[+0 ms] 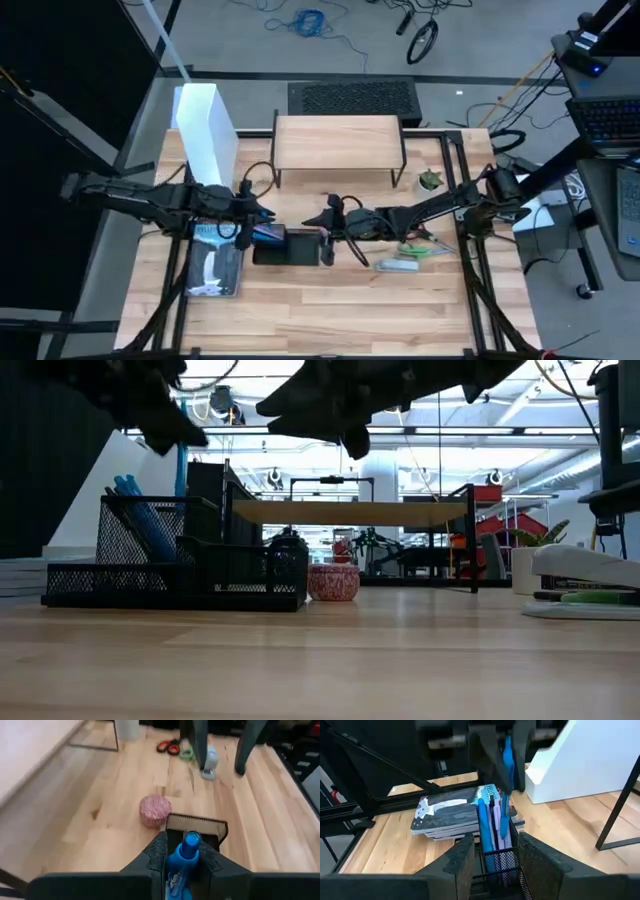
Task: Stock shelves
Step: Put the blue pen into the desk organizer
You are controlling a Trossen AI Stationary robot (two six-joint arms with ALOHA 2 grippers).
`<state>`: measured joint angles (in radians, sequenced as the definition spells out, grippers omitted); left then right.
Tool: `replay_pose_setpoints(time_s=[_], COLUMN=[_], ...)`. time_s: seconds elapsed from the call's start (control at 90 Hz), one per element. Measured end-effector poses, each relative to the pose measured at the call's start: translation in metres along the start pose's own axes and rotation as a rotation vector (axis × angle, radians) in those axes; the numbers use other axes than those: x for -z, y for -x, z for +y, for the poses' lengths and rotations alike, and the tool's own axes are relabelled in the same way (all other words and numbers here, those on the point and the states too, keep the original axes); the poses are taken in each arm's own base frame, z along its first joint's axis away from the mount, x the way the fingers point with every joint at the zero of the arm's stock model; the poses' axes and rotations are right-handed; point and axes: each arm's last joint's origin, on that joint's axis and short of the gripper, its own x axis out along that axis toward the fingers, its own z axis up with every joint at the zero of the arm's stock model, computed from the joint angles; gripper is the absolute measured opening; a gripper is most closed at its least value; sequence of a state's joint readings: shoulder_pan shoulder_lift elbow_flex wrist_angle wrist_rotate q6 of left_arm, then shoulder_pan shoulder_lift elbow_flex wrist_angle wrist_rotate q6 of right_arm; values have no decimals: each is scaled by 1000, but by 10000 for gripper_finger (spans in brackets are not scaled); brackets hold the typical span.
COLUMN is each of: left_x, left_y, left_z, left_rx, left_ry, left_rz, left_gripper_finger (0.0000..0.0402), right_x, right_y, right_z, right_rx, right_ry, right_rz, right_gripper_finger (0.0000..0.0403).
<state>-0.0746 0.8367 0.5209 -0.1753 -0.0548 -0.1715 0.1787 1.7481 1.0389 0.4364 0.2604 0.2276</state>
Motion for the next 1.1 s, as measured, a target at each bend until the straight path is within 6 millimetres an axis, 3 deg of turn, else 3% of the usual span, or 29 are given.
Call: replay_pose_setpoints(time_s=[0.111,0.656,0.844,1.1], left_x=[-3,20,23,20], left_y=[-1,-44,-52,-52], left_z=[-1,0,-1,-1], left_rx=[39,20,47,53], left_ry=[7,3,4,-4], left_rz=[-64,98,114,107], left_gripper_finger=[28,43,78,154], right_x=[1,1,3,4], right_y=[0,0,0,0], right_z=[0,0,-1,-1], right_rx=[1,3,7,11], right_ry=[2,-2,-14,-10], right_rz=[6,7,29,44], right_gripper_finger=[135,135,135,135])
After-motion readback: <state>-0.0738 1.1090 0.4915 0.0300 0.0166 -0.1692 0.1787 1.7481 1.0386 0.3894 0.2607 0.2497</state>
